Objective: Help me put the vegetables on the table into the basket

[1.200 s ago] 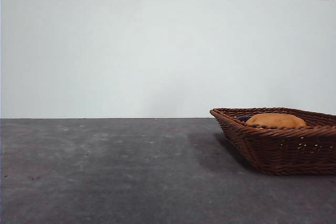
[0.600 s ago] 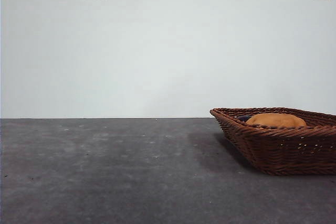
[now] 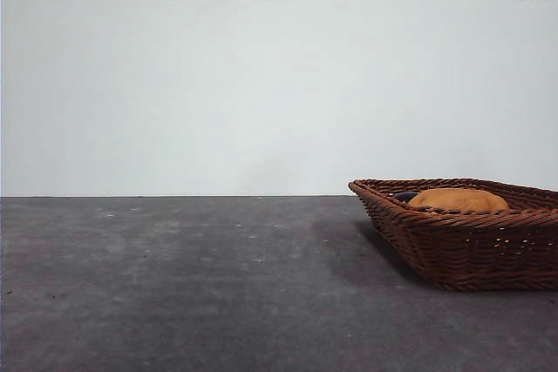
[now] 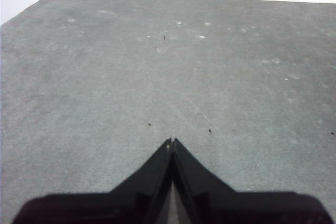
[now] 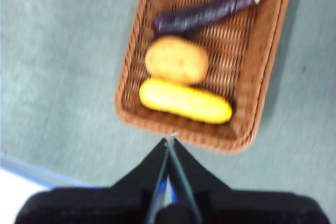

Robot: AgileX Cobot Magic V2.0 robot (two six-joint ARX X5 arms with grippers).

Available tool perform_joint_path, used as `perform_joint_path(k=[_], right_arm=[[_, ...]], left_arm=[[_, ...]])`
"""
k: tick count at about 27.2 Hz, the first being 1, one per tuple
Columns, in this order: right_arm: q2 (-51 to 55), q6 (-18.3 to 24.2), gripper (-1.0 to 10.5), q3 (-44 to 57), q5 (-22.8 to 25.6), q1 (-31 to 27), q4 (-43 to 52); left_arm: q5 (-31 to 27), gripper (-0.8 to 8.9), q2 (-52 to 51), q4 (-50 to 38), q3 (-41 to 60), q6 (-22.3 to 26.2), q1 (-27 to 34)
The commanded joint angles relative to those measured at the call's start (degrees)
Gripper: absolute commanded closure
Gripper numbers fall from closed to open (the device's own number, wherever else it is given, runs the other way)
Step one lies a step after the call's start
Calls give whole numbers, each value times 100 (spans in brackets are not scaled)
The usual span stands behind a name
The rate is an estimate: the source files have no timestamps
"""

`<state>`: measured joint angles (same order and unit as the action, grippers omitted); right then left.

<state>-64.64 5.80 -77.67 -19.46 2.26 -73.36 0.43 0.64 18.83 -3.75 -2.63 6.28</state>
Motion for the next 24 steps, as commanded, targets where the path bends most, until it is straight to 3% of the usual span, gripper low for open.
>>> perform_joint_path(k=[1,7,10,13,18,24], right_arm=[[-9,-7,946,13,7,2,247],[214,55,946,17,2,-4,1670],[981,50,946,424,2,-4,2844],[2396,31,946,1539,380,-83,3823],[4592,68,946,3565,1329,-673,4564],[5654,-249,946,5318,1419,-916,5580]], left_arm=[[0,815,2,-9,35,-33,17],[0,815,2,-11,35,-33,17],[0,815,13,-9,35,-33,17],[0,815,20,-9,35,-33,17],[0,815,22,-9,35,-33,17],[2,815,24,-11,35,-33,17]])
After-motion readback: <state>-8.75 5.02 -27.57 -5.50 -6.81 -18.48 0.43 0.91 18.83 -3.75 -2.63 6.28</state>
